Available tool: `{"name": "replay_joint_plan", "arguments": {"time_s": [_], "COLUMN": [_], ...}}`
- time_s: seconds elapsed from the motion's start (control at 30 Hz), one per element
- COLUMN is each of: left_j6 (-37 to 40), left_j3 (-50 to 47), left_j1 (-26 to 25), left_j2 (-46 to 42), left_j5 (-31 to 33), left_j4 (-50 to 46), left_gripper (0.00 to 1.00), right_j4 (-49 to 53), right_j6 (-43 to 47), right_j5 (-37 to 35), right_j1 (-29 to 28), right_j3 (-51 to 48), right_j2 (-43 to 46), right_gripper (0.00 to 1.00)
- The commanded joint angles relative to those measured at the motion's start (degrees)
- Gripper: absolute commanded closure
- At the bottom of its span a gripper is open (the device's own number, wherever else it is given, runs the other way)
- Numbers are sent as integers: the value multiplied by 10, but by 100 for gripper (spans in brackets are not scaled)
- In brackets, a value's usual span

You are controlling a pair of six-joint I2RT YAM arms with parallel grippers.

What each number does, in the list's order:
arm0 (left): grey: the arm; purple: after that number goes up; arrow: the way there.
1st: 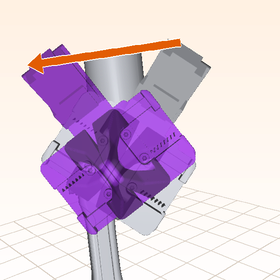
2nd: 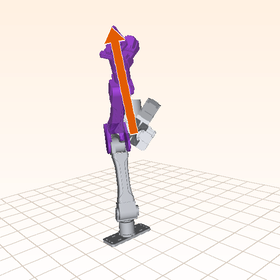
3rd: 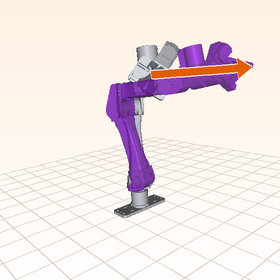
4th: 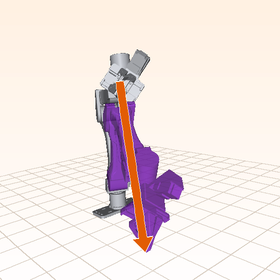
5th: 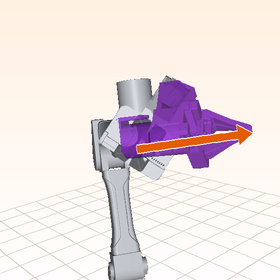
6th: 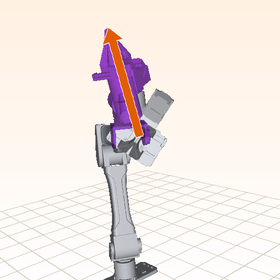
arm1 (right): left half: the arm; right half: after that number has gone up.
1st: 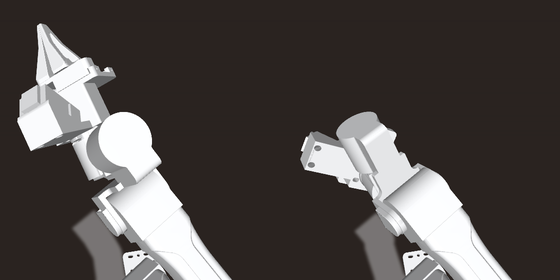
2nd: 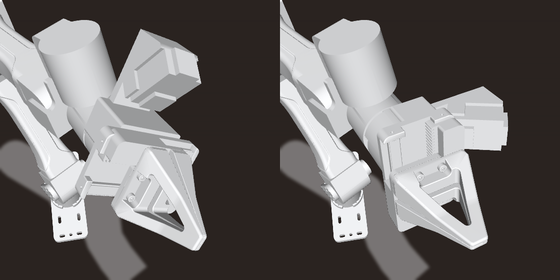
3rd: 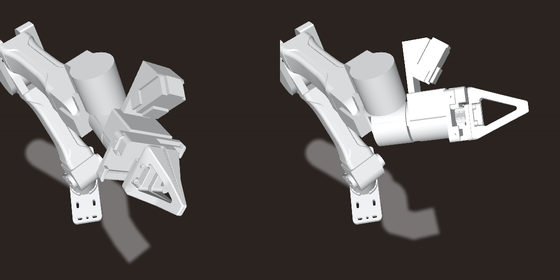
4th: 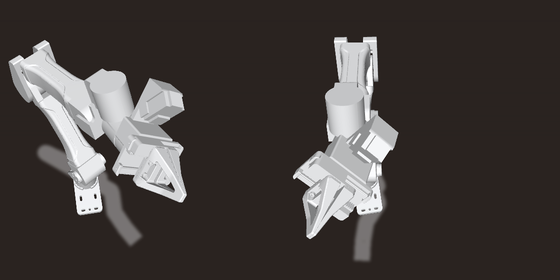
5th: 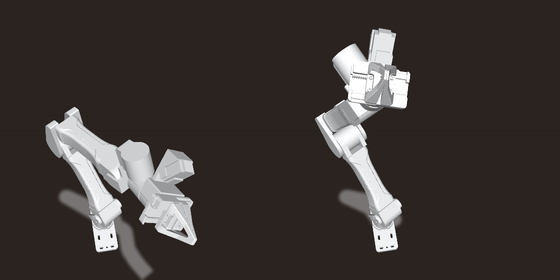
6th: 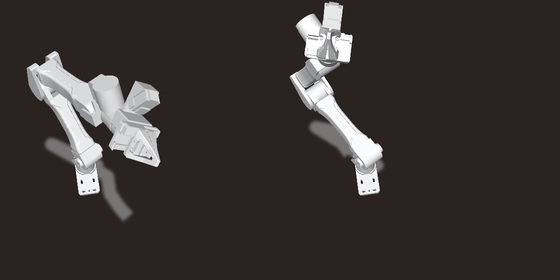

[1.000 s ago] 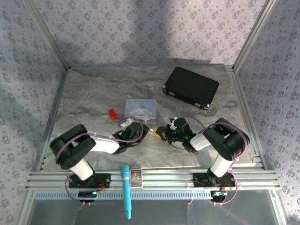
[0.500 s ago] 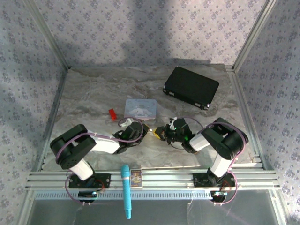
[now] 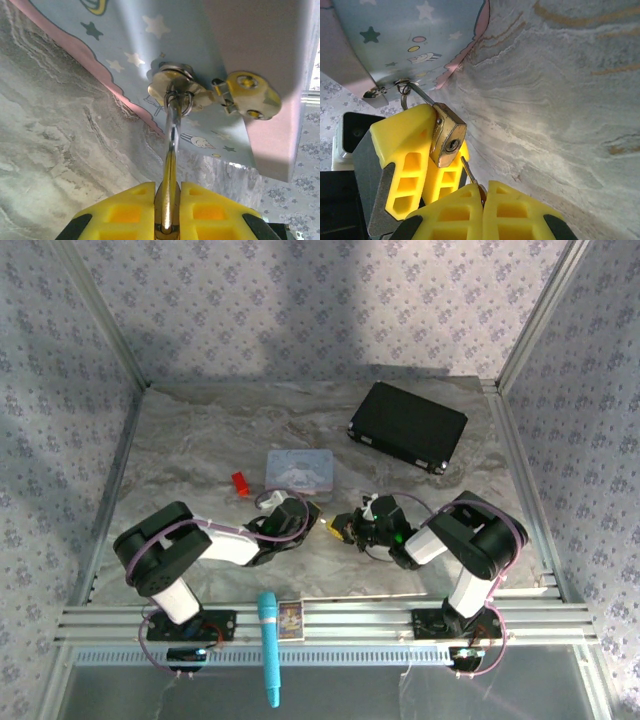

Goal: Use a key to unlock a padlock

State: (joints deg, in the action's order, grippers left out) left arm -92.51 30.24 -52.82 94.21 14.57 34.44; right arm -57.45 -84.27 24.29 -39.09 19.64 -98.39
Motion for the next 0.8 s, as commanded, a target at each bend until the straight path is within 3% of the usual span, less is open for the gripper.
{"name": "replay_joint_plan", "arguments": {"time_s": [0.0, 0.77], "left_j6": [-17, -5], "left_j3": [0, 7], "left_j1": [2, -1], "left_j2": [11, 23], "left_j5": [-3, -12], "left_j4": [-5, -4], "left_gripper": [95, 94], "right_j4": [-27, -66], "right_j6": [-4, 8], "right_j5": [-2, -1], "right_j1": [9, 2], "right_j3": [-7, 10], "right_j2": [-7, -34], "right_gripper": [100, 100]}}
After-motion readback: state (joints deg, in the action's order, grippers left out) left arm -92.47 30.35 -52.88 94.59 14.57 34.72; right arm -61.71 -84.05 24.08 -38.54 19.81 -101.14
